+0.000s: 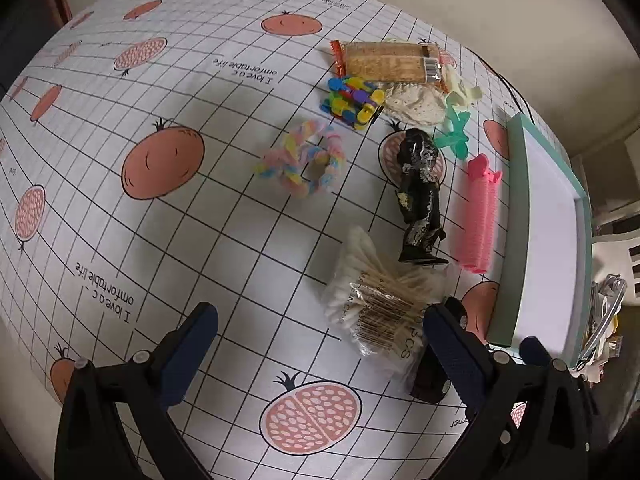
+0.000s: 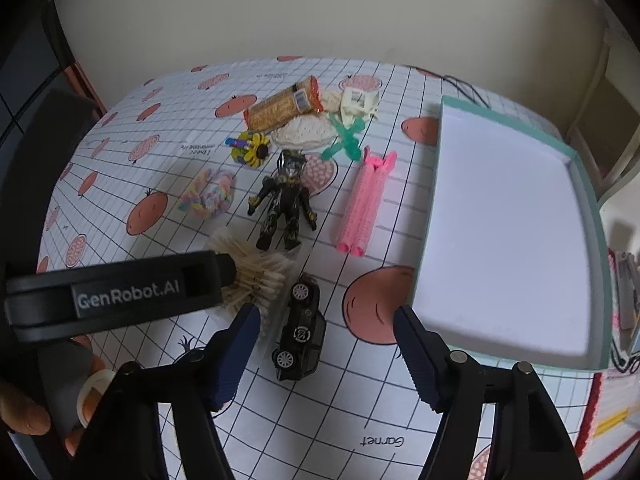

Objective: Organize objects
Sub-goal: 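Move the right tool toward the black toy car while the left tool approaches the cotton swab bag, then grasp the black toy car with the right tool while the left tool grasps the cotton swab bag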

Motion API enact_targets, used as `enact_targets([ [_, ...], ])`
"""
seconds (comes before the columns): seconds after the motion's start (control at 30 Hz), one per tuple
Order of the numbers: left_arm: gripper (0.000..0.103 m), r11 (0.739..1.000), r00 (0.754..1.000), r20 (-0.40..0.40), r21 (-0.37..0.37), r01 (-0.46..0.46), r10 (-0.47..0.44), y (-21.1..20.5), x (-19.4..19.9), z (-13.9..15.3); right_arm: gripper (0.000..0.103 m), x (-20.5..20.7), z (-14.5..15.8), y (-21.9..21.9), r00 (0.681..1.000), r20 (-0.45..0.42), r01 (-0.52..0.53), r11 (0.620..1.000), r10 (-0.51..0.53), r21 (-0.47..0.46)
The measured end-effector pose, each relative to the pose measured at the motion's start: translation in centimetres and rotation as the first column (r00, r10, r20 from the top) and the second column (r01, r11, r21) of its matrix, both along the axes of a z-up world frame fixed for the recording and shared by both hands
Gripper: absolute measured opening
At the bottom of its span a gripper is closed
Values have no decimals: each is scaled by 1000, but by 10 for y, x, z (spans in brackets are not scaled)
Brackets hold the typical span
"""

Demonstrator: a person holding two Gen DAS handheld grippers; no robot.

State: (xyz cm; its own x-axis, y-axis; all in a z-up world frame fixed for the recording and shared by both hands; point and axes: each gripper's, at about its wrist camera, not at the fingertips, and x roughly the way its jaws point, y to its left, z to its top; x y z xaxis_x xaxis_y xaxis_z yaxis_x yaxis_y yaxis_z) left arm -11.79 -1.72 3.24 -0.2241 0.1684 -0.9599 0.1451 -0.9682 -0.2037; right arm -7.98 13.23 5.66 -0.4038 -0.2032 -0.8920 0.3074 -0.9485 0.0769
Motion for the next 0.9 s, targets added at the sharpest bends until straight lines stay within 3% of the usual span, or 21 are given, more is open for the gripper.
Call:
enact_targets([
  [0.23, 103, 1000, 1000, 5, 13, -1, 1, 6, 0, -4, 56, 1, -10, -2, 999, 26, -19, 1000, 19, 0],
  [0.9, 99, 997, 999, 23, -53, 49, -48, 42, -8, -19, 54, -5, -31, -3, 996, 90, -19, 1000, 19, 3],
])
